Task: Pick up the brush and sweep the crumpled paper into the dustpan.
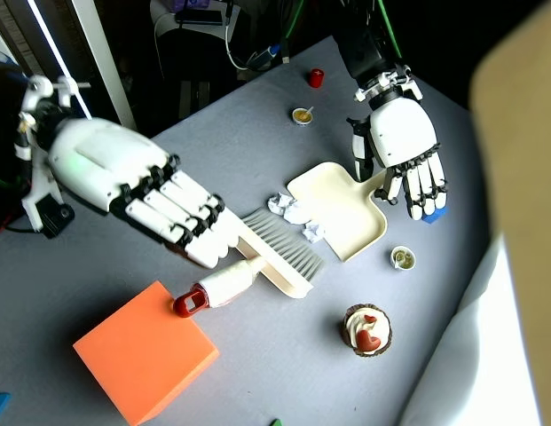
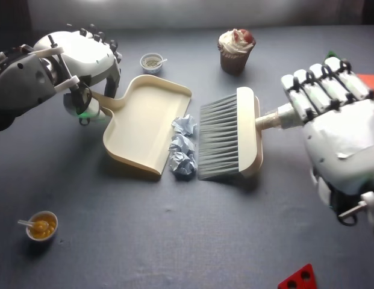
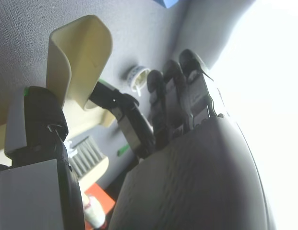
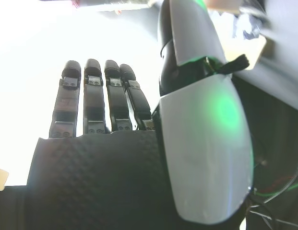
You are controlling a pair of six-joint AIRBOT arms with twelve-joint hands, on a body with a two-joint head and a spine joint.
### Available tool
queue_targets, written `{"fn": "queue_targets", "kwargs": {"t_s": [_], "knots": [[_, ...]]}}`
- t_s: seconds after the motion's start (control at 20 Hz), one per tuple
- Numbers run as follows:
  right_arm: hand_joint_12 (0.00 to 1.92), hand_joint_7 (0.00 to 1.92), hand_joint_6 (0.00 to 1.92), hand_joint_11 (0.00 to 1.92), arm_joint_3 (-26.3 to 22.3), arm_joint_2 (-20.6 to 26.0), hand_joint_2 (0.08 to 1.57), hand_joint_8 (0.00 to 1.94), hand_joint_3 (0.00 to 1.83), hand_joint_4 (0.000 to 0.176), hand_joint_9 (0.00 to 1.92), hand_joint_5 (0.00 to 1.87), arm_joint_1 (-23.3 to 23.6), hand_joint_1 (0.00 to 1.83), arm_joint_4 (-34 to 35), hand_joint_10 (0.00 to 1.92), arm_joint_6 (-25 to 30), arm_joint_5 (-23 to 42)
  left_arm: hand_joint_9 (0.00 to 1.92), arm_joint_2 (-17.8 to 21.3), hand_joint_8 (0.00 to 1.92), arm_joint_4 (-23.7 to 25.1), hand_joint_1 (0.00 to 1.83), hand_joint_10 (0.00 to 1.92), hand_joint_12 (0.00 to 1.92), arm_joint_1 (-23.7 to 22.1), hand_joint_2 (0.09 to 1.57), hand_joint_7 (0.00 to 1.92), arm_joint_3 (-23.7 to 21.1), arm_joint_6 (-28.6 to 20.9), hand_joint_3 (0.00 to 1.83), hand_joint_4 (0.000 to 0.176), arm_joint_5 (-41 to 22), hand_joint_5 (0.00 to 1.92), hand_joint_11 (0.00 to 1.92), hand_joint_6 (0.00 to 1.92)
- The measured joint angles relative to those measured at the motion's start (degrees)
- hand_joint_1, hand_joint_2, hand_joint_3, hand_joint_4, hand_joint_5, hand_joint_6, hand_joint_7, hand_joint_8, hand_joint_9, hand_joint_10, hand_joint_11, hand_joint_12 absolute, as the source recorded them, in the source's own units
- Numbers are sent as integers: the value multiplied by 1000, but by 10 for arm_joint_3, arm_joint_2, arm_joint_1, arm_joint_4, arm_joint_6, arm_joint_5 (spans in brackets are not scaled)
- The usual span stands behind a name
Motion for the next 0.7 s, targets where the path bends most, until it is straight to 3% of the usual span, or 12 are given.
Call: {"fn": "queue_targets", "kwargs": {"t_s": [0.3,0.7], "knots": [[16,56,5,76,77,-76,1011,4,0,0,81,81,6,1238,-35,5,2,-10,213,2,2,0,1121,2,287,1,1090,301,-3,0,0,0,-1,1043,65,875],[21,84,12,93,141,-110,971,6,0,0,108,132,7,1249,2,7,2,-14,260,7,4,0,1129,7,317,3,1084,343,-8,-2,0,0,-2,1055,85,856]]}}
